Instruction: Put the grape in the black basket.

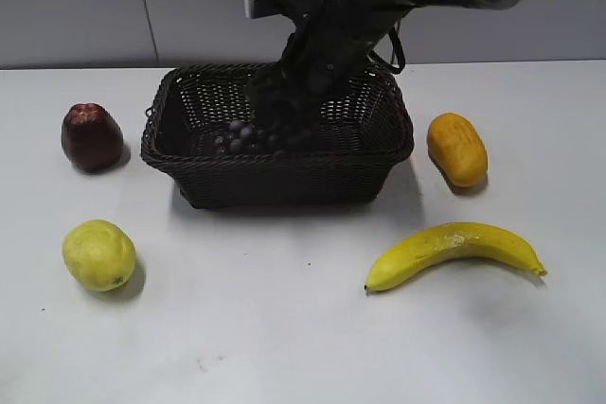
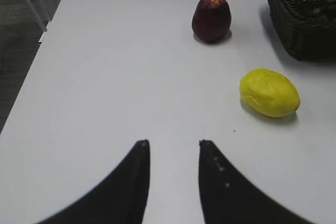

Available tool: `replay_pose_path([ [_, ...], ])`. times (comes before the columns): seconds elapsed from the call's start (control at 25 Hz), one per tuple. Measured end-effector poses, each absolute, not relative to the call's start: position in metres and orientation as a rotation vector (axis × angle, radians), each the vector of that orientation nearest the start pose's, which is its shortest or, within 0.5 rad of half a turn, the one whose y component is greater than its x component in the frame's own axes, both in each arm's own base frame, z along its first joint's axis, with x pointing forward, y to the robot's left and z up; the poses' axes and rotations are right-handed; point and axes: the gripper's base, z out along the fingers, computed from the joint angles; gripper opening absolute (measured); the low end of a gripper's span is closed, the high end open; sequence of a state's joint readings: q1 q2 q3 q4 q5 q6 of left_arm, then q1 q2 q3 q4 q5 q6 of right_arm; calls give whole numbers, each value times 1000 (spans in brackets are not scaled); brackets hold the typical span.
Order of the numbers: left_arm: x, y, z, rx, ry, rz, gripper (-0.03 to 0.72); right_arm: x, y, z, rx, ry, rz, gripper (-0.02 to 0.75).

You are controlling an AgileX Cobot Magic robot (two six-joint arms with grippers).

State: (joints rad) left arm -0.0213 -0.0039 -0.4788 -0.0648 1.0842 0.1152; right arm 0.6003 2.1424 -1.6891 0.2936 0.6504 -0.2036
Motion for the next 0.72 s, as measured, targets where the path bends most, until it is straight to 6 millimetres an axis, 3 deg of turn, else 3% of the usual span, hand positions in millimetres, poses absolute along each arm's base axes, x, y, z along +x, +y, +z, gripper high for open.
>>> replay_pose_path([
  [0.12,-4,-5,270,145,2078,-21,237,381,281,210,-822,2486,457,627],
  [0.44,-4,-5,270,145,2078,-21,237,357,261,300,-917,2422,399,627],
  [0.56,-4,-5,270,145,2078,-21,237,346,244,322,-915,2455,386,627],
  [0.72,-4,-5,270,145,2078,-21,237,354,206,330,-818,2552,353,617],
])
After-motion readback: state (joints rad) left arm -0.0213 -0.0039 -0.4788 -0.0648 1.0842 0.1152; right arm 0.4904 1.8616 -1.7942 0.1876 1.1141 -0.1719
